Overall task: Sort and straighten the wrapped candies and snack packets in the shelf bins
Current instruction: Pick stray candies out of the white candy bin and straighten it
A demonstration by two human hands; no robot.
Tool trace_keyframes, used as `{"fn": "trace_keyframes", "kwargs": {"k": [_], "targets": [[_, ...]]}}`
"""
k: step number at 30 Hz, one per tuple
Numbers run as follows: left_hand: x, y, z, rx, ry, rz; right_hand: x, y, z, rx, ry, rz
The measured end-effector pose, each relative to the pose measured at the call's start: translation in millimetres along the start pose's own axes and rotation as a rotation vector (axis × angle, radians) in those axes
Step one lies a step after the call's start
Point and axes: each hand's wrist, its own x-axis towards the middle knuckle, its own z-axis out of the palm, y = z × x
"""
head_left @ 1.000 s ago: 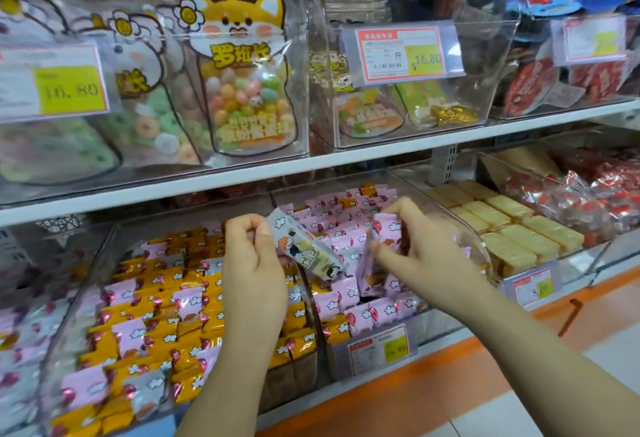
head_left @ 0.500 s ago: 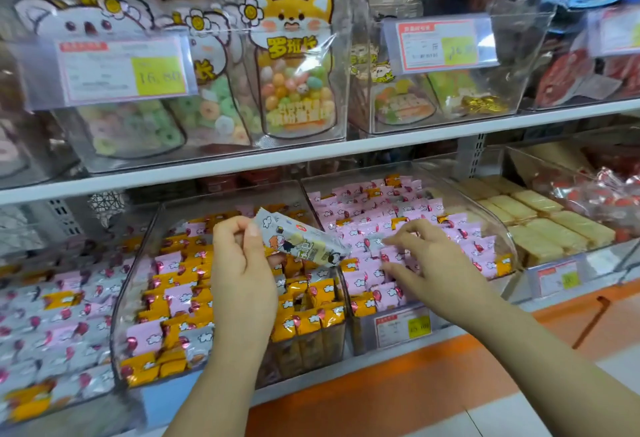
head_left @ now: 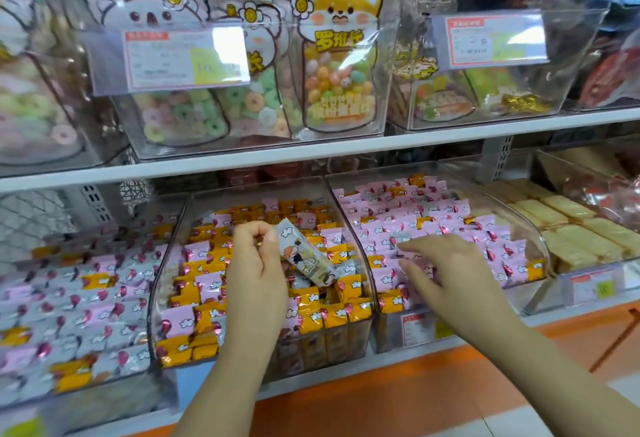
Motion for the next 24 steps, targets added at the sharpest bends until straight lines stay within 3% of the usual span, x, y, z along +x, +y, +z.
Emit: {"fn": "trace_keyframes", "kwargs": {"k": [2,6,11,15,20,24], "targets": [[2,0,1,0.000,-0.006,0.001,1,-16,6,0.110,0.015,-0.068],[4,4,7,0.040,-0.063,0.038,8,-37,22,0.142,-0.123,-0.192],[1,4,3,-0.004,-0.133,0.023,7,-36,33,0.142,-0.234,-0.189],[0,7,-2,-0.007,-0.135,-0.008,10,-40,34,0.094,-0.176,-0.211],[4,14,-2,-0.211,-0.049,-0.117,15,-57,28,0.238,-0.124,-0.067],[-1,12,-14,-0.257,-0.001,-0.130,13,-76,23,0.324,-0.107,-0.140]]}}
